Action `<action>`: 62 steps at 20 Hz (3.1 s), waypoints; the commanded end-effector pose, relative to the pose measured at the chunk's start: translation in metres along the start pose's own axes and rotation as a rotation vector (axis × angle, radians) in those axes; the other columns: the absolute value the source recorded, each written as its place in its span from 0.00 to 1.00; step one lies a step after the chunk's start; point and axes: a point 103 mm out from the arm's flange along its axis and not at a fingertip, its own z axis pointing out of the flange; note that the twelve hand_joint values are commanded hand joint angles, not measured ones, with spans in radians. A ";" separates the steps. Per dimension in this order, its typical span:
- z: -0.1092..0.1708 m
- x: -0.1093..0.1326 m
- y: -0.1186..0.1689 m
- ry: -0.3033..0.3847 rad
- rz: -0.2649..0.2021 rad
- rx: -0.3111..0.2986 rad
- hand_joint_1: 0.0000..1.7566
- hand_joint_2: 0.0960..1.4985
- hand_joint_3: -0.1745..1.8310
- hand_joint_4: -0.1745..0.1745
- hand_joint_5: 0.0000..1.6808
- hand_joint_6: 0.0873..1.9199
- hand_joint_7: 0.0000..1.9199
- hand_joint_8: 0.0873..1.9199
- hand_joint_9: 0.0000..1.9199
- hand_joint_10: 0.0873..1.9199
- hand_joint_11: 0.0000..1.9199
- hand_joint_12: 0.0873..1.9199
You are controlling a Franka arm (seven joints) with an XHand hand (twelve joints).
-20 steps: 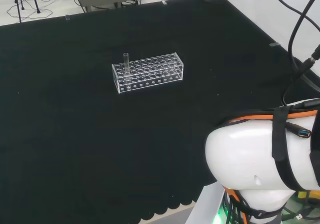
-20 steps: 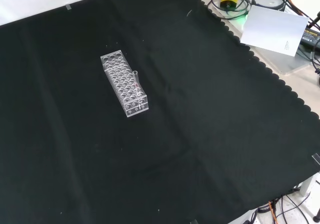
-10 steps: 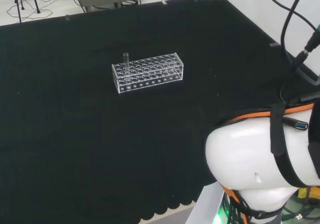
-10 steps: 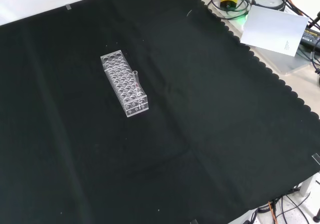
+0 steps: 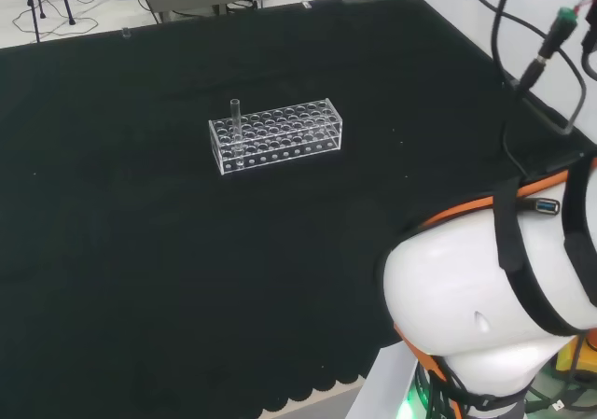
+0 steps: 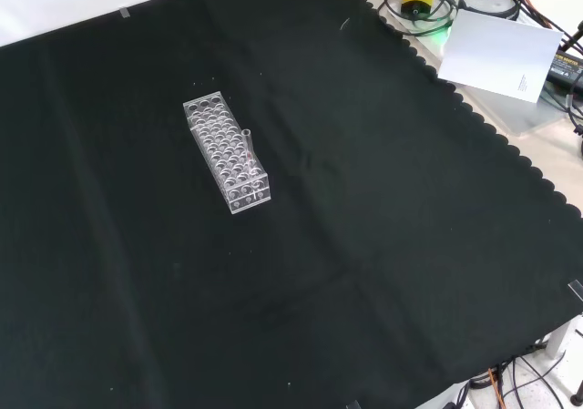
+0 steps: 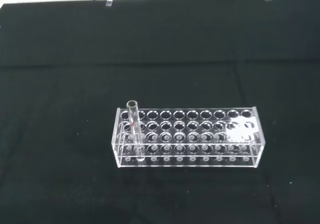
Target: Pick up the test tube.
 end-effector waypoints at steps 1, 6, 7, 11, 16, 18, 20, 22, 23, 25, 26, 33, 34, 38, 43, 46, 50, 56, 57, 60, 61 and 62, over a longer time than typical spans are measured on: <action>0.010 0.016 0.034 0.021 -0.025 0.041 0.39 0.48 0.42 0.32 0.15 0.00 0.12 0.41 0.17 0.44 0.07 0.79; 0.022 0.021 0.051 0.030 -0.025 0.078 0.39 0.48 0.41 0.37 0.16 0.00 0.10 0.42 0.17 0.45 0.07 0.79; 0.025 0.022 0.056 0.031 -0.025 0.087 0.39 0.48 0.41 0.37 0.16 0.00 0.10 0.42 0.17 0.45 0.06 0.79; 0.040 0.025 0.073 0.043 -0.027 0.126 0.39 0.48 0.41 0.36 0.19 0.00 0.10 0.42 0.16 0.45 0.06 0.79; 0.062 0.033 0.095 0.045 -0.037 0.180 0.39 0.48 0.41 0.35 0.21 0.00 0.10 0.42 0.16 0.45 0.06 0.79; 0.070 0.037 0.102 0.053 -0.033 0.179 0.39 0.48 0.41 0.33 0.21 0.00 0.10 0.42 0.16 0.45 0.06 0.79; 0.076 0.039 0.108 0.069 -0.027 0.156 0.41 0.47 0.42 0.27 0.22 0.00 0.15 0.42 0.18 0.44 0.09 0.78; 0.082 0.039 0.115 0.077 -0.021 0.152 0.43 0.45 0.43 0.23 0.24 0.01 0.21 0.40 0.22 0.42 0.11 0.76; 0.085 0.039 0.118 0.076 -0.019 0.156 0.43 0.45 0.43 0.23 0.25 0.01 0.23 0.39 0.23 0.42 0.12 0.76; 0.090 0.040 0.124 0.075 -0.017 0.165 0.44 0.44 0.44 0.23 0.26 0.02 0.25 0.38 0.25 0.41 0.13 0.75; 0.094 0.040 0.128 0.073 -0.015 0.171 0.45 0.44 0.44 0.24 0.27 0.02 0.25 0.38 0.25 0.41 0.13 0.75; 0.117 0.048 0.150 0.042 -0.025 0.215 0.46 0.43 0.44 0.24 0.28 0.03 0.26 0.38 0.26 0.40 0.14 0.75; 0.120 0.049 0.153 0.037 -0.026 0.220 0.46 0.43 0.44 0.23 0.28 0.03 0.26 0.38 0.26 0.40 0.14 0.75; 0.131 0.050 0.166 0.018 -0.027 0.237 0.47 0.43 0.45 0.22 0.29 0.03 0.26 0.38 0.26 0.40 0.14 0.75; 0.147 0.051 0.184 -0.005 -0.025 0.259 0.47 0.43 0.45 0.20 0.30 0.04 0.28 0.38 0.27 0.40 0.13 0.75; 0.156 0.053 0.193 -0.015 -0.028 0.276 0.47 0.42 0.45 0.20 0.30 0.06 0.30 0.37 0.27 0.39 0.14 0.75; 0.170 0.056 0.200 -0.032 -0.036 0.299 0.47 0.42 0.45 0.19 0.31 0.07 0.31 0.37 0.28 0.39 0.14 0.75; 0.191 0.058 0.205 -0.058 -0.037 0.344 0.48 0.42 0.46 0.19 0.26 0.20 0.33 0.36 0.29 0.38 0.14 0.75; 0.194 0.057 0.204 -0.060 -0.036 0.351 0.48 0.42 0.46 0.19 0.25 0.21 0.33 0.36 0.29 0.38 0.14 0.75; 0.203 0.056 0.201 -0.064 -0.036 0.372 0.48 0.41 0.46 0.19 0.24 0.23 0.33 0.36 0.29 0.38 0.14 0.75; 0.206 0.056 0.200 -0.065 -0.035 0.379 0.48 0.41 0.46 0.19 0.24 0.24 0.33 0.36 0.29 0.38 0.14 0.75; 0.208 0.055 0.198 -0.065 -0.034 0.385 0.48 0.41 0.46 0.19 0.24 0.25 0.33 0.36 0.29 0.38 0.14 0.75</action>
